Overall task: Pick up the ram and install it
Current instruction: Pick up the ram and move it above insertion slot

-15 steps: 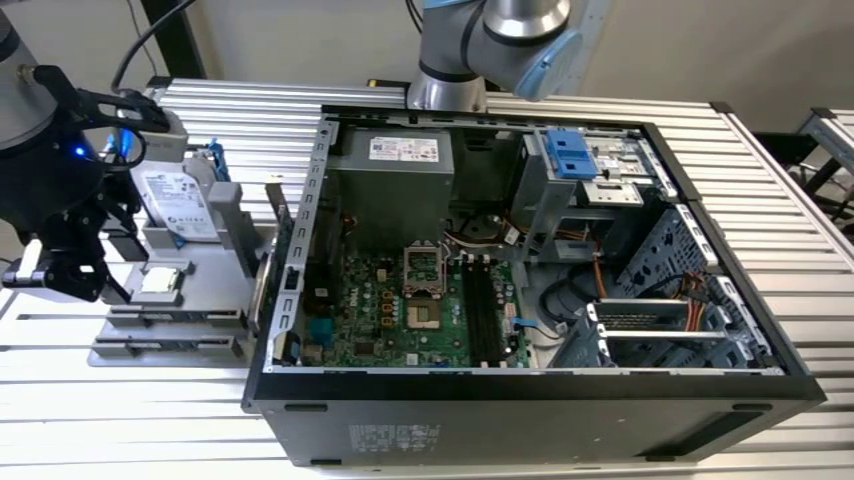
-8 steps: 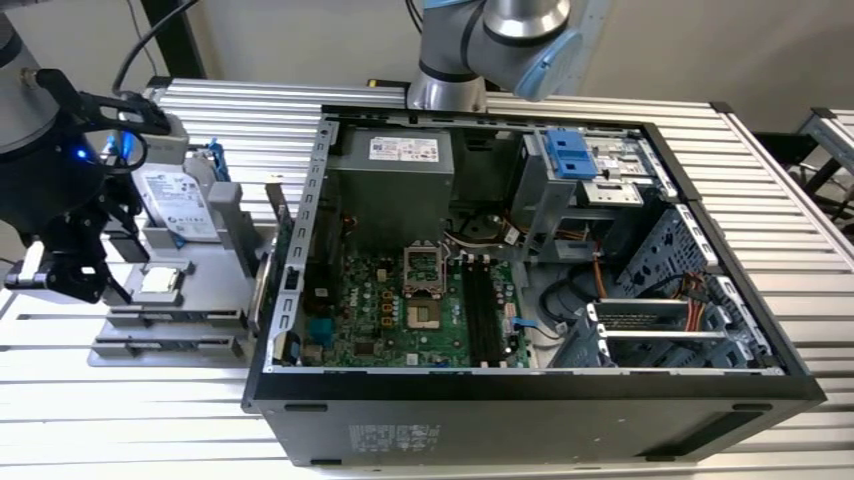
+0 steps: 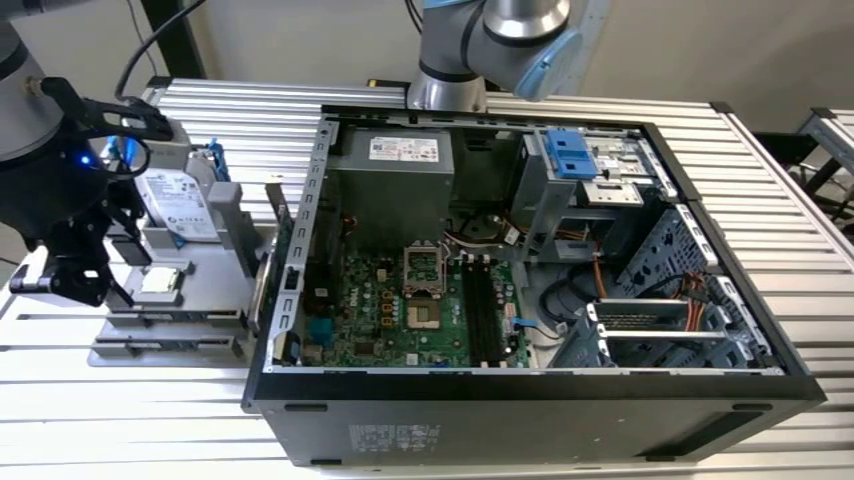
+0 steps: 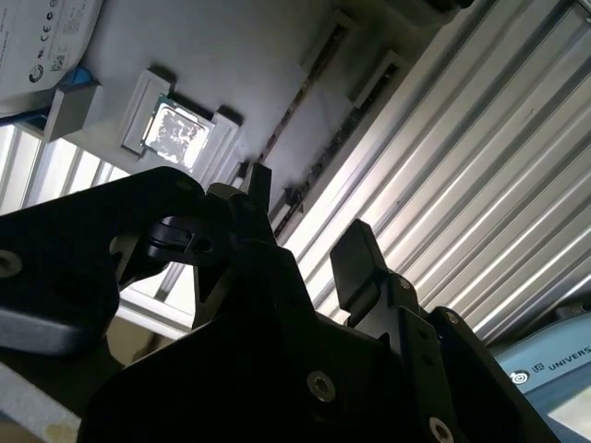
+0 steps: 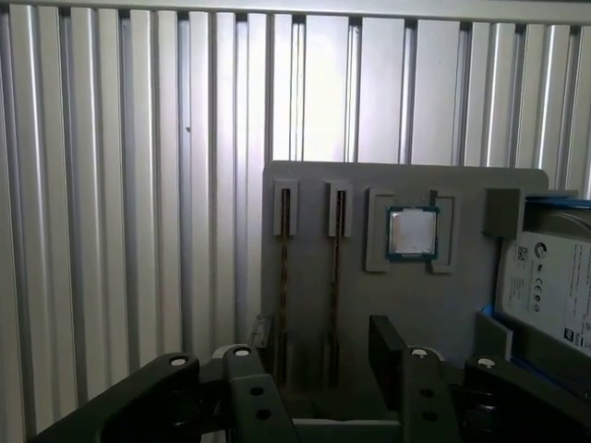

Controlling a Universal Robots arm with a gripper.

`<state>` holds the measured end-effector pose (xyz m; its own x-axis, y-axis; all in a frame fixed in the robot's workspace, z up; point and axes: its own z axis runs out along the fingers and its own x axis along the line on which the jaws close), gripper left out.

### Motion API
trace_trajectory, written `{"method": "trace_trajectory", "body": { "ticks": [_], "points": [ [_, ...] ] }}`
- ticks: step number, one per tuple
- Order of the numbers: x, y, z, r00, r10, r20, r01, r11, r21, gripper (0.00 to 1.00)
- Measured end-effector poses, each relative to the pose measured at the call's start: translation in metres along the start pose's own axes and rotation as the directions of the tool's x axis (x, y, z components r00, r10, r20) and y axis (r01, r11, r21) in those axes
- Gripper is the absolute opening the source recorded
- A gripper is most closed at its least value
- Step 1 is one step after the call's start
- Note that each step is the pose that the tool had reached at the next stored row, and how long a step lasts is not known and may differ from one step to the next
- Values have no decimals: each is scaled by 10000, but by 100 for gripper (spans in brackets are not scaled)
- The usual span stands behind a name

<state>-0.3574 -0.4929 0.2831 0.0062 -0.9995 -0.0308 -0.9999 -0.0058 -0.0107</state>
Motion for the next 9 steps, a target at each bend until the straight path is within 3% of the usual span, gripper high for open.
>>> {"method": "trace_trajectory", "body": {
  "ticks": [9],
  "points": [
    [4, 1, 118, 9999, 134, -1, -134, 9999, -1, 100]
  ]
}}
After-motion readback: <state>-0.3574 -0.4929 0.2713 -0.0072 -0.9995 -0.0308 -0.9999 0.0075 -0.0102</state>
